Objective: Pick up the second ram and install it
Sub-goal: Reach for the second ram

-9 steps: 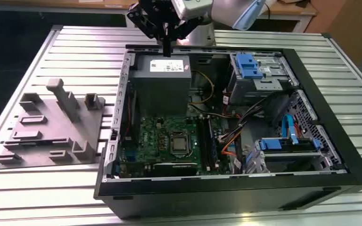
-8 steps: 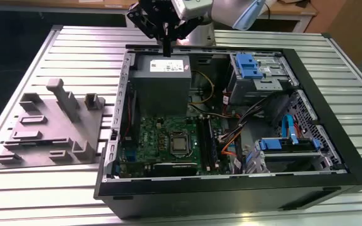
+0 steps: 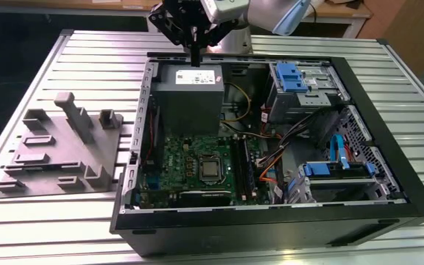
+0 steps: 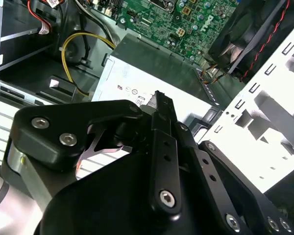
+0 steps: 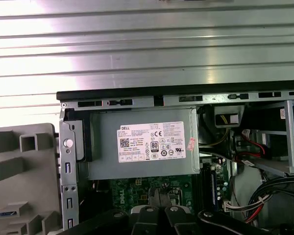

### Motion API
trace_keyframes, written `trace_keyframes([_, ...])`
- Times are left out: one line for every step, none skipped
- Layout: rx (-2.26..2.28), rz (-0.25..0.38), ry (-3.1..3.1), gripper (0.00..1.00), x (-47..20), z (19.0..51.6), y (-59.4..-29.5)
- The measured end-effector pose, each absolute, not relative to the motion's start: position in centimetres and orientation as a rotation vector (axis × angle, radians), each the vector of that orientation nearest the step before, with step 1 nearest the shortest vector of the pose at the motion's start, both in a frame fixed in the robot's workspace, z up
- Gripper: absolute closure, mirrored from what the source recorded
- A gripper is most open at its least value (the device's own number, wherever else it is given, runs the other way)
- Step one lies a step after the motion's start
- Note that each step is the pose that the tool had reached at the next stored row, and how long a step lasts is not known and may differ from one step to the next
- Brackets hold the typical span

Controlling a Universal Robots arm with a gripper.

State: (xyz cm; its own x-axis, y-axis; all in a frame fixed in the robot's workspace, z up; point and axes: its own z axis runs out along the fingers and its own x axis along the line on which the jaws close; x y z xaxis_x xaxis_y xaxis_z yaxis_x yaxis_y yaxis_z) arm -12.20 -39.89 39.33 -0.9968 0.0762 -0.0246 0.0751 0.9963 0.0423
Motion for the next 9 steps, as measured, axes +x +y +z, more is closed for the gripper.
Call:
trace_keyframes([0.118,0.064,3.112,0.90,-12.21,39.33,-39.89])
trace_keyframes([0.118,0.064,3.113,0.90,-12.22,39.33,-39.89])
trace_keyframes([0.118,0.064,3.112,0.90,-12.26,39.33,-39.89])
trace_keyframes([0.118,0.065,3.113,0.90,-12.32,39.33,-39.89])
trace_keyframes([0.118,0.065,3.112,0.90,-12.38,39.33,-39.90])
trace_keyframes([0.118,0.066,3.112,0.90,-12.49,39.33,-39.89])
trace_keyframes([0.118,0.065,3.112,0.90,-12.64,39.33,-39.89])
trace_keyframes([0.118,0.065,3.112,0.90,-12.81,39.32,-39.90])
trace_keyframes([0.118,0.066,3.112,0.90,-12.98,39.31,-39.89])
